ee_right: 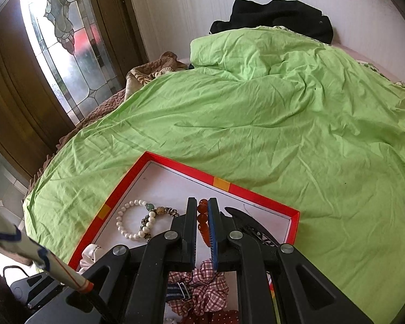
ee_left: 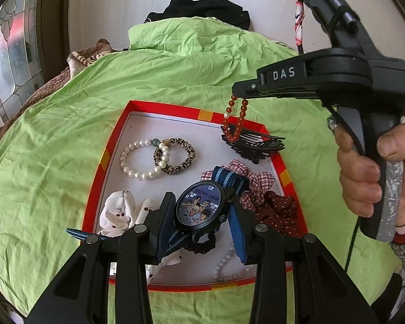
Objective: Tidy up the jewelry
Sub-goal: 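Lower the watch and red bead bracelet into the tray and open both tools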
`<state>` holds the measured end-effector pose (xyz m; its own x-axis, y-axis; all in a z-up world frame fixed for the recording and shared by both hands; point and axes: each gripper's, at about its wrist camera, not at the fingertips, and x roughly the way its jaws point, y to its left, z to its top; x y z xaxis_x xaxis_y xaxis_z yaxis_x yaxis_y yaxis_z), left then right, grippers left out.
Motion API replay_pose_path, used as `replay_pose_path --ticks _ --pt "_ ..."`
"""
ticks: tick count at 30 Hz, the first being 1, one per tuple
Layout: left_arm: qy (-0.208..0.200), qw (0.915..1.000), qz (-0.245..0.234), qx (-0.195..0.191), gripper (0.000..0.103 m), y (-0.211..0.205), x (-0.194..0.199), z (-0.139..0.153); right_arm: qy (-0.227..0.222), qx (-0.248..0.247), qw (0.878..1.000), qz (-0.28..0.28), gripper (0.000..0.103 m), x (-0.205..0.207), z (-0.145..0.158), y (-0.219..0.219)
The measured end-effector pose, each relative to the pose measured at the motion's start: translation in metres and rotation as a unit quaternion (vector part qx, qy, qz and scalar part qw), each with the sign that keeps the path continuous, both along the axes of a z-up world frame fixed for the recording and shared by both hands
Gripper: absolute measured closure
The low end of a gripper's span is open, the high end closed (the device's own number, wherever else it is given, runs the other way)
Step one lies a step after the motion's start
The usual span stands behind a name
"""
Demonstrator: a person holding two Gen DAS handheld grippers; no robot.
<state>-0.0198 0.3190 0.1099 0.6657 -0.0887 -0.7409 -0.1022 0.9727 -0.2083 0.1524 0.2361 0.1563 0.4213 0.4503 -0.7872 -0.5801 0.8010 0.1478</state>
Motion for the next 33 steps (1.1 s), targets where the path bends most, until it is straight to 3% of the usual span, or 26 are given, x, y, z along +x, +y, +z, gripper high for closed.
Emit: replay_pose_path --ticks 5,10,19,33 --pt "-0.010 0.9990 -0.018 -0.040 0.066 0.003 -0.001 0.003 0.000 0.004 1.000 0.000 0.094 0.001 0.002 -0.001" --pt "0.002 0.9985 -0.037 -0.040 0.066 -0.004 0.003 -0.002 0.009 0.004 1.000 0.004 0.094 0.001 -0.002 0.000" --pt "0.072 0.9961 -0.050 -0.017 0.066 -0.011 0.014 -0.029 0.023 0.002 1.000 0.018 0.094 -0.001 -0.014 0.012" --pt "0.080 0.9956 -0.036 0.031 0.066 -0.016 0.013 -0.032 0.071 -0.022 0.997 0.008 0.094 0.020 -0.049 0.015"
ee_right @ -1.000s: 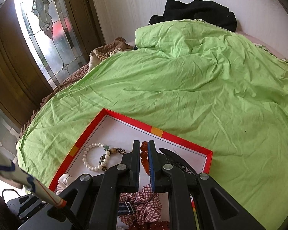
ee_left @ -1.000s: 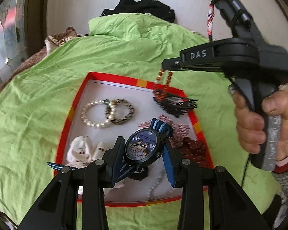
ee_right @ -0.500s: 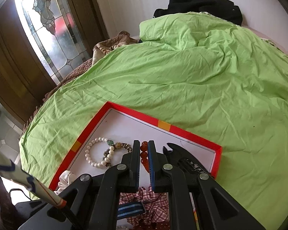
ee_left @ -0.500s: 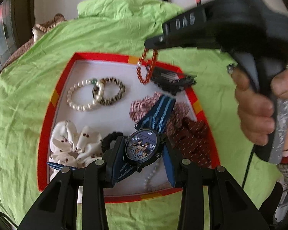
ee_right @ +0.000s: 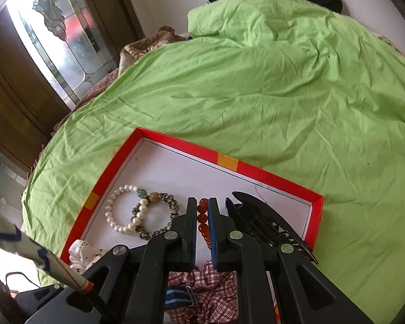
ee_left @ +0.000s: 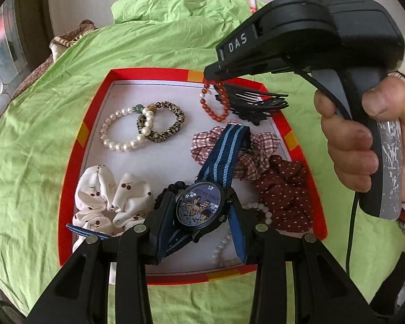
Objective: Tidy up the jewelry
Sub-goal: 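Lower the watch and red bead bracelet into the tray and open both tools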
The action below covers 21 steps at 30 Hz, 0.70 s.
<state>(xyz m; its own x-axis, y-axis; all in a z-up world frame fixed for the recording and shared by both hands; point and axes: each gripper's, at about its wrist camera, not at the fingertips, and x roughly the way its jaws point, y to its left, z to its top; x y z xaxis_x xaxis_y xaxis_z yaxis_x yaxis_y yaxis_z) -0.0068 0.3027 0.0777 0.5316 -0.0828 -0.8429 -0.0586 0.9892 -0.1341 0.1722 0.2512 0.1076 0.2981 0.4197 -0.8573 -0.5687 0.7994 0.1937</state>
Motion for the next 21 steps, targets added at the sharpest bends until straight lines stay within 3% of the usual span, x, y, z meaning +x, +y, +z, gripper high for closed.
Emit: replay_pose_path --ticks 11,21 --pt "0.001 0.9980 0.010 0.062 0.065 -0.006 0.001 -0.002 0.022 -0.022 0.999 0.019 0.094 0.002 -0.024 0.012" --pt "0.002 0.9982 0.011 0.059 0.065 -0.007 0.001 -0.003 0.037 -0.019 0.999 0.013 0.093 0.004 -0.030 0.011"
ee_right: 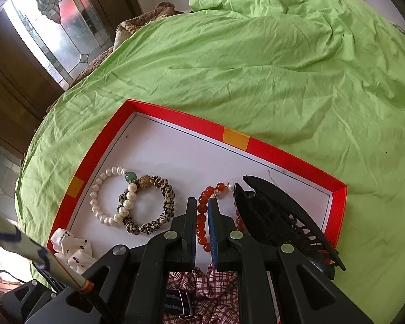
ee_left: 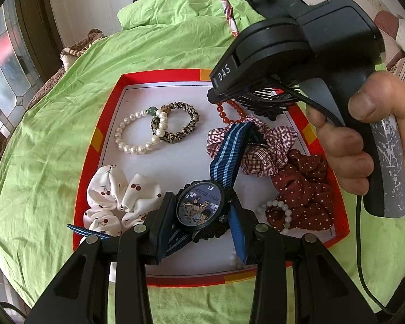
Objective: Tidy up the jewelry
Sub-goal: 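Lower the watch and red bead bracelet into the tray and open both tools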
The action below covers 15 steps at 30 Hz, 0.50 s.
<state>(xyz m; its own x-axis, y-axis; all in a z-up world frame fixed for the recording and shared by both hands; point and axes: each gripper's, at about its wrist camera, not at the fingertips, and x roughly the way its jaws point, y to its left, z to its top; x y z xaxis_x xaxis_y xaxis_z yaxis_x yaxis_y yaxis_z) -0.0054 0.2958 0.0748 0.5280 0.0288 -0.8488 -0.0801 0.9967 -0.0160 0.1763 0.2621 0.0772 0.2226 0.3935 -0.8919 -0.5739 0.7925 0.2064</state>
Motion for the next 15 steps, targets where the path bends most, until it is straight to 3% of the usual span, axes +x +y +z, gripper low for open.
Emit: replay_pose_path --ticks 2,4,12,15 --pt "-0.001 1.0000 0.001 -0.001 0.065 0.000 0.000 0.000 -0.001 0.003 1.000 -0.004 0.088 0.000 0.003 -0.001" --pt "-0.002 1.0000 0.002 -0.002 0.065 0.000 -0.002 0.002 -0.004 0.009 1.000 -0.009 0.076 -0.001 0.007 -0.005" --pt "-0.020 0.9998 -0.004 -0.006 0.065 -0.004 -0.008 0.013 -0.024 0.022 0.999 -0.013 0.074 -0.012 0.030 -0.016" --pt "-0.022 0.9997 -0.006 -0.007 0.062 -0.007 -0.011 0.014 -0.038 0.030 0.999 -0.022 0.067 -0.017 0.043 -0.027"
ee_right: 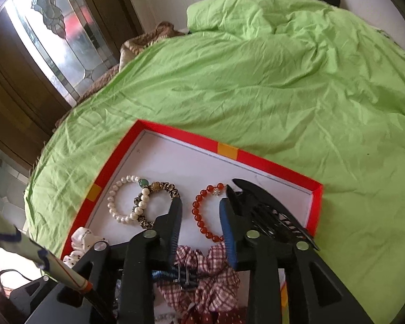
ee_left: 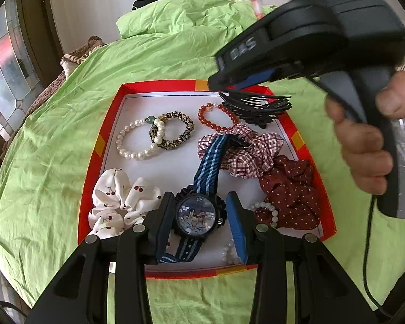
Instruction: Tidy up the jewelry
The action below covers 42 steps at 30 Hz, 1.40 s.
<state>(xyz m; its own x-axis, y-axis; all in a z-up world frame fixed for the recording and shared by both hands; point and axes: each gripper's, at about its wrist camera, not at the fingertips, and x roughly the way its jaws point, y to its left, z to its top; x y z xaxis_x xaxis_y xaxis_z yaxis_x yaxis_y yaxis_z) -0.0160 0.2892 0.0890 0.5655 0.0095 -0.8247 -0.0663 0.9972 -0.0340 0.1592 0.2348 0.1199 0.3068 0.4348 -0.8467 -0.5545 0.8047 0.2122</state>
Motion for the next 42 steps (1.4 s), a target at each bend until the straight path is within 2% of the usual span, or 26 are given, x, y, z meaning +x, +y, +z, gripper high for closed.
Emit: replay_pose_path --ticks 1,5,9,15,17,20,22,23,25,31,32,33,35,39,42 --pt "-0.002 1.0000 0.000 -0.001 0.059 -0.001 -0.001 0.001 -0.006 0.002 1.000 -0.005 0.066 -0.002 0.005 -0.006" --pt "-0.016 0.9998 -0.005 -0.011 0.058 -0.001 -0.007 0.008 -0.027 0.010 0.999 -0.025 0.064 -0.010 0.018 -0.032" --pt "-0.045 0.9979 -0.004 -0.047 0.058 0.009 -0.015 0.022 -0.039 0.011 0.997 -0.061 0.062 -0.018 0.021 -0.066" --pt "-0.090 0.9934 0.034 -0.062 0.054 0.029 -0.025 0.040 -0.019 -0.019 0.995 -0.092 0.062 -0.027 -0.009 -0.095" --pt "-0.098 0.9928 0.046 -0.051 0.054 0.030 -0.026 0.041 -0.011 -0.006 0.995 -0.102 0.062 -0.032 -0.015 -0.104" --pt "-0.119 0.9906 0.067 0.000 0.054 0.024 -0.028 0.044 -0.013 0.014 0.993 -0.113 0.062 -0.048 -0.017 -0.116" --pt "-0.133 0.9871 0.082 0.034 0.049 0.020 -0.030 0.047 -0.022 0.015 0.993 -0.114 0.062 -0.062 -0.017 -0.122" --pt "-0.140 0.9854 0.088 0.040 0.048 0.019 -0.030 0.049 -0.031 0.011 0.993 -0.116 0.062 -0.073 -0.016 -0.124" --pt "-0.151 0.9831 0.097 0.037 0.042 0.021 -0.032 0.051 -0.043 0.012 0.992 -0.120 0.062 -0.090 -0.015 -0.129" --pt "-0.181 0.9739 0.132 0.034 0.040 0.018 -0.053 0.062 -0.056 0.018 0.989 -0.136 0.059 -0.132 -0.015 -0.144" --pt "-0.187 0.9726 0.135 0.032 0.038 0.015 -0.059 0.064 -0.062 0.016 0.989 -0.136 0.058 -0.140 -0.014 -0.145" --pt "-0.192 0.9709 0.140 0.031 0.031 0.013 -0.065 0.066 -0.067 0.013 0.989 -0.134 0.055 -0.145 -0.013 -0.146" --pt "-0.203 0.9666 0.153 0.035 0.023 0.007 -0.077 0.069 -0.081 0.005 0.988 -0.132 0.050 -0.157 -0.011 -0.147" --pt "-0.235 0.9500 0.189 0.081 0.004 -0.007 -0.108 0.079 -0.093 -0.001 0.988 -0.124 0.048 -0.176 -0.008 -0.149" --pt "-0.257 0.9370 0.210 0.107 0.000 -0.015 -0.130 0.087 -0.091 0.002 0.989 -0.120 0.047 -0.186 -0.009 -0.151"
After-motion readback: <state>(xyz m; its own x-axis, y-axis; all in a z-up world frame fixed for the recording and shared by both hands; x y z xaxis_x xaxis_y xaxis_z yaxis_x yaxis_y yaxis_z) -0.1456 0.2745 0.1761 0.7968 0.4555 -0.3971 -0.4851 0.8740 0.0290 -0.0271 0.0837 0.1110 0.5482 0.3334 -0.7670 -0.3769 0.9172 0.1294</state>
